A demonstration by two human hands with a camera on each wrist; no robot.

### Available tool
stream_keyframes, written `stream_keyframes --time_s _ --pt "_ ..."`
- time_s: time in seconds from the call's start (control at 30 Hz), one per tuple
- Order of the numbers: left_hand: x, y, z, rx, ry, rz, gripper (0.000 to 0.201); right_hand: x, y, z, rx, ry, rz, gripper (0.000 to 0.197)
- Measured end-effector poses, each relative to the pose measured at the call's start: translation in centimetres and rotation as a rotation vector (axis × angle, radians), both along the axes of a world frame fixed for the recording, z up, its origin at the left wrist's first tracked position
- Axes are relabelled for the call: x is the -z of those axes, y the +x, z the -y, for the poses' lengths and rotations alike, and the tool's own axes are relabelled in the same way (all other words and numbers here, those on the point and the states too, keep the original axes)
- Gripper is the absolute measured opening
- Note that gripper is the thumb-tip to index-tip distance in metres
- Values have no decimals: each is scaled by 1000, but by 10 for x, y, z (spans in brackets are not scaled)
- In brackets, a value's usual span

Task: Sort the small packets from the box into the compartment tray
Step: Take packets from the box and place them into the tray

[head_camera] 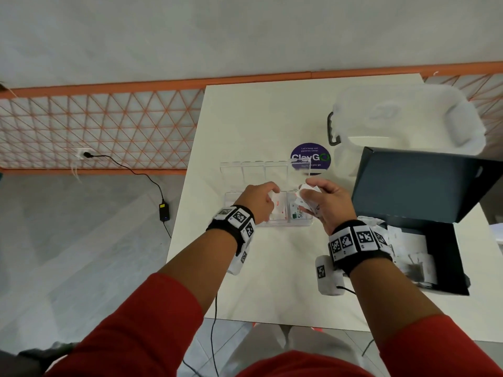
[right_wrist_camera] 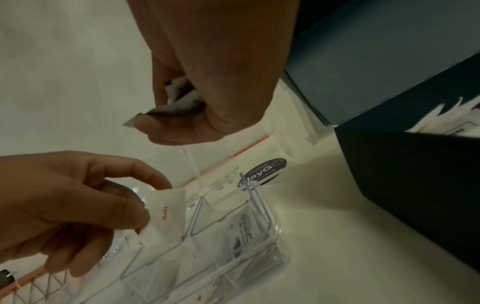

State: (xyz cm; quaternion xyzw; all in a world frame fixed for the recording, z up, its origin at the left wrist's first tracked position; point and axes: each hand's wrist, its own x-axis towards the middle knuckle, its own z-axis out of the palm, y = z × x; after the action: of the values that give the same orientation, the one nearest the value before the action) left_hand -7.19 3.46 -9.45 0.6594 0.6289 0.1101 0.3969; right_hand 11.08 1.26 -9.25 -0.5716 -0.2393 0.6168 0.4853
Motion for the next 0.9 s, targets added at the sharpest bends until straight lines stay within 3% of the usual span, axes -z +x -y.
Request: stream_keyframes --time_s 0.23,0.37,0.47,0.57,0.7,0.9 --pt "23 14 -6 268 32 -354 36 7 4 1 5 -23 -34 9" --pt "29 14 -6 357 90 -418 36 7 9 0 -12 -47 -74 20" --pt "23 9 -4 292 180 -296 37 7 7 1 -42 -69 -115 31" --pt "6 5 -5 126 220 -54 26 6 3 1 -83 -65 -112 35" --pt "-15 -1 -1 -122 -37 393 19 8 -3 4 -145 -40 -102 34" --pt "-17 -10 11 -88 -23 368 15 6 -14 8 -181 -15 -22 26"
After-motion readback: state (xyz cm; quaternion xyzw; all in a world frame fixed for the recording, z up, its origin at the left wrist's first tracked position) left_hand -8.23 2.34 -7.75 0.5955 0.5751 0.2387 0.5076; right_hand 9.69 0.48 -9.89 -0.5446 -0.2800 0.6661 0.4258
